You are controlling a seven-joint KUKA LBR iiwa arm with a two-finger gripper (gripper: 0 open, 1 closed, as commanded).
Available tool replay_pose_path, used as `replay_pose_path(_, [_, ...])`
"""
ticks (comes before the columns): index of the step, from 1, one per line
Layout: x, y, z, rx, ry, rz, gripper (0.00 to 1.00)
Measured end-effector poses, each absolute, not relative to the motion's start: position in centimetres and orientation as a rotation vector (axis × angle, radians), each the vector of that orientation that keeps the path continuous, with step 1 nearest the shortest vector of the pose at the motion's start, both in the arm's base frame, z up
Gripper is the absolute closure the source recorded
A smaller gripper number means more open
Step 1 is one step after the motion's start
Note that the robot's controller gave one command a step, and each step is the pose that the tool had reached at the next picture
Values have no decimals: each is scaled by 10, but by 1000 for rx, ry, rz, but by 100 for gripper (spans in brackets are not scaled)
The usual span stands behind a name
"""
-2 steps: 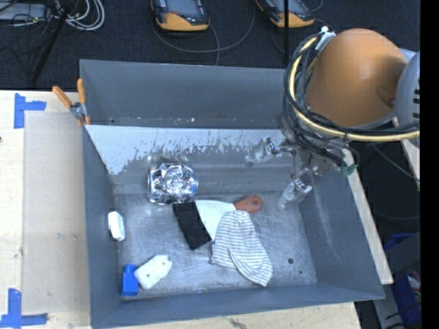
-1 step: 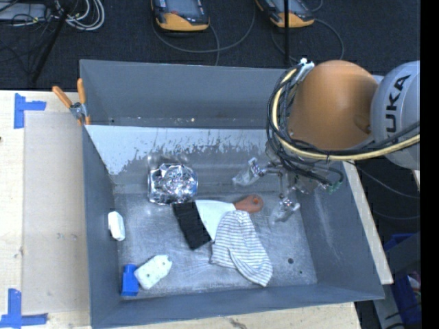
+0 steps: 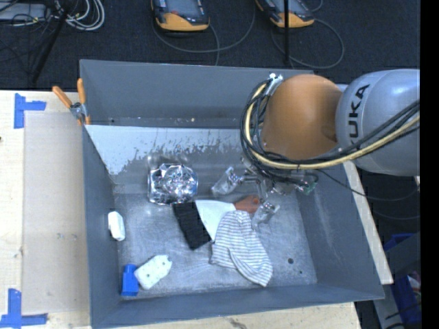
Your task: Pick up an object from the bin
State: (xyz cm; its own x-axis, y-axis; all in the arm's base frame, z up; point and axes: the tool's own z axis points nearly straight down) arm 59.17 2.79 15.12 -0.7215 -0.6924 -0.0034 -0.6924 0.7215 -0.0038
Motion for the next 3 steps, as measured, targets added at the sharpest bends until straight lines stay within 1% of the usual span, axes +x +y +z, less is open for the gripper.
replay_pose_path(1, [609,27,81,-1637,2687,-10,100])
replay_pose_path(2, [609,27,81,-1635,2688,-9,100])
replay_pose_path(3, [611,51,230,-1677,2650,0,100])
